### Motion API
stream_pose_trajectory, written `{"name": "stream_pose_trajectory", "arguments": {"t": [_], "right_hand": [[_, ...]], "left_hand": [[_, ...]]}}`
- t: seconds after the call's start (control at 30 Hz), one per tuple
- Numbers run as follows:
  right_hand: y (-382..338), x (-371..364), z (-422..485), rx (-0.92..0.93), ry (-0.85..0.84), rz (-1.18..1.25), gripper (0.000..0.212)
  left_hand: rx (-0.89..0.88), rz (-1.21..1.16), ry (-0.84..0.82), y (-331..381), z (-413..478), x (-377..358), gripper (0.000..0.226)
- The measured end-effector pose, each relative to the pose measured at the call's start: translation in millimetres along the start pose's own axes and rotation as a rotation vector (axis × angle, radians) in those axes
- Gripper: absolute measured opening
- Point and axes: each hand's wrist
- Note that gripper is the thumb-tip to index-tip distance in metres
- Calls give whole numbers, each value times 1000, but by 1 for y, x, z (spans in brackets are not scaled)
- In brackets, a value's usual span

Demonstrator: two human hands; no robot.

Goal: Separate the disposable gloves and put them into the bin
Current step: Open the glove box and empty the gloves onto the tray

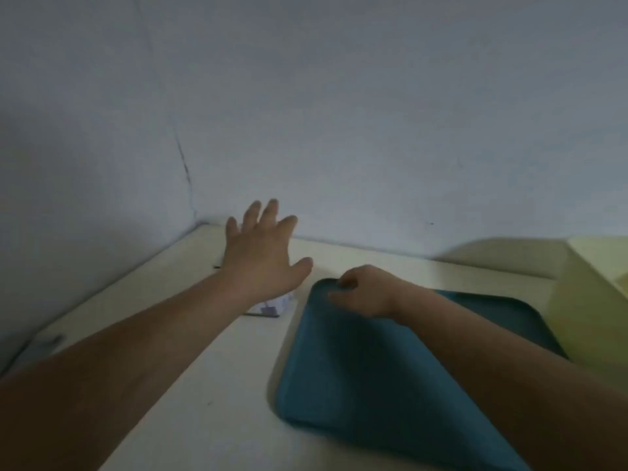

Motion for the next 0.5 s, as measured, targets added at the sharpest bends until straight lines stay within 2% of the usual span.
{"name": "stream_pose_trajectory", "arguments": {"t": [0.1, 0.23, 0.27, 0.37, 0.4, 0.5], "right_hand": [[-14, -22, -9, -25, -107, -126, 71], [-17, -48, 13, -94, -104, -203, 107], [-17, -49, 17, -96, -70, -113, 104], [-30, -44, 19, -78, 176, 358, 62], [-34, -43, 24, -63, 228, 474, 55], [-50, -40, 32, -53, 165, 730, 60]], "left_hand": [[199, -78, 141, -26, -20, 3, 88], [519, -694, 216, -41, -40, -5, 76], [576, -825, 195, -42, -44, -5, 73], [675, -1185, 113, -54, -45, -12, 55], [683, -1270, 69, -57, -44, -15, 47], [652, -1365, -30, -60, -44, -22, 37]]}}
Point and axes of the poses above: each hand's wrist, its own z-axis towards the middle knuckle, its own x-axis out of the back of the hand, y = z × x, and after that the axes turned 10 degrees about -z, right-handed
